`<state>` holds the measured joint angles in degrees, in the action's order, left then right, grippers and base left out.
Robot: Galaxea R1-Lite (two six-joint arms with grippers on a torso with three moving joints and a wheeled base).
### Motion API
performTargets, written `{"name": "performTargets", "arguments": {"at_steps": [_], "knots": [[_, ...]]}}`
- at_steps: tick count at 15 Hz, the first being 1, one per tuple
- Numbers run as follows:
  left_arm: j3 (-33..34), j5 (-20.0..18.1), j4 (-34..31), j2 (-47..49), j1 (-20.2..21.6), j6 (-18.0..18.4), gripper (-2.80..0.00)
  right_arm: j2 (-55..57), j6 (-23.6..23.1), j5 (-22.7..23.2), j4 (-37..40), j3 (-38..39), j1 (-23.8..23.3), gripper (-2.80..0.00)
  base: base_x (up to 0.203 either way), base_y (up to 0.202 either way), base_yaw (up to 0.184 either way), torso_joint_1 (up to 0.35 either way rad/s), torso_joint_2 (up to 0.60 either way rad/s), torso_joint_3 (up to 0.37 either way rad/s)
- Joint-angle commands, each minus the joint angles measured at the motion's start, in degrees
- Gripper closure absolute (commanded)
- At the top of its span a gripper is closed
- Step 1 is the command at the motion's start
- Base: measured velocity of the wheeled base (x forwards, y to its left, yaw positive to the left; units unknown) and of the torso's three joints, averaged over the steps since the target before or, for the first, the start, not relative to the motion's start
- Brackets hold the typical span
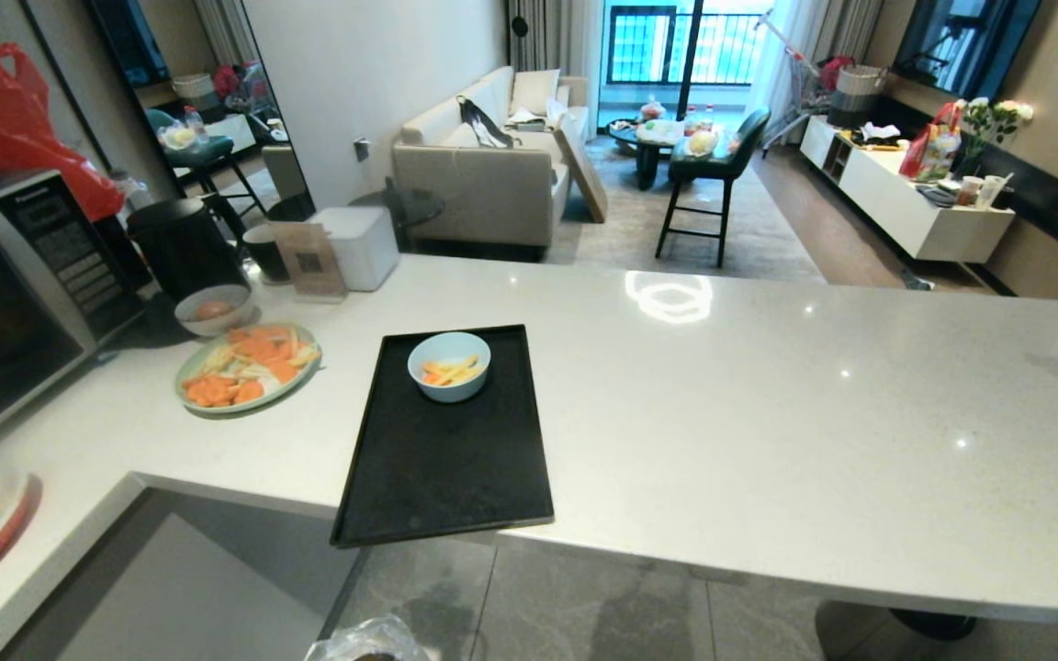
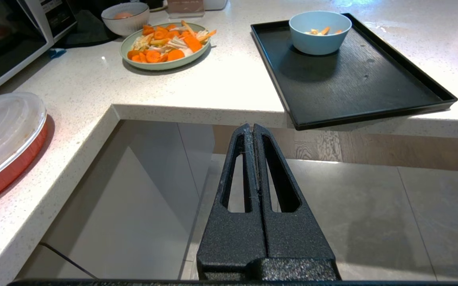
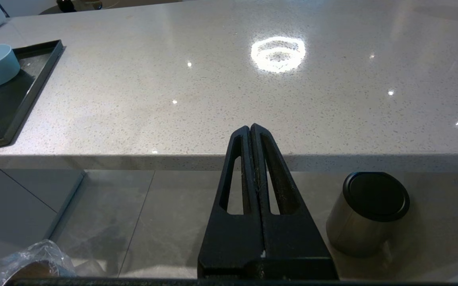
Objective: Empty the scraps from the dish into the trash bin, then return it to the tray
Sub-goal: Pick up the bowl with leftover food
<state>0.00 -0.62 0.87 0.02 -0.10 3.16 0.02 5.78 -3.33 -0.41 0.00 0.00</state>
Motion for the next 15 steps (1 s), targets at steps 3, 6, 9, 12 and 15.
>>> {"name": "performTargets", "arguments": {"at_steps": [3,6,9,12,15], "knots": [[0.0,0.0,0.0,0.0,0.0,0.0,0.00,0.0,0.0,0.0,0.0,0.0,0.0,0.00,0.000,0.000,0.000,0.000,0.00,0.000],[0.0,0.0,0.0,0.0,0.0,0.0,0.00,0.1,0.0,0.0,0.0,0.0,0.0,0.00,0.000,0.000,0.000,0.000,0.00,0.000],[0.0,0.0,0.0,0.0,0.0,0.0,0.00,0.0,0.0,0.0,0.0,0.0,0.0,0.00,0.000,0.000,0.000,0.000,0.00,0.000],[0.0,0.0,0.0,0.0,0.0,-0.7,0.00,0.1,0.0,0.0,0.0,0.0,0.0,0.00,0.000,0.000,0.000,0.000,0.00,0.000],[0.0,-0.5,-0.1,0.0,0.0,-0.9,0.00,0.0,0.0,0.0,0.0,0.0,0.0,0.00,0.000,0.000,0.000,0.000,0.00,0.000]]}}
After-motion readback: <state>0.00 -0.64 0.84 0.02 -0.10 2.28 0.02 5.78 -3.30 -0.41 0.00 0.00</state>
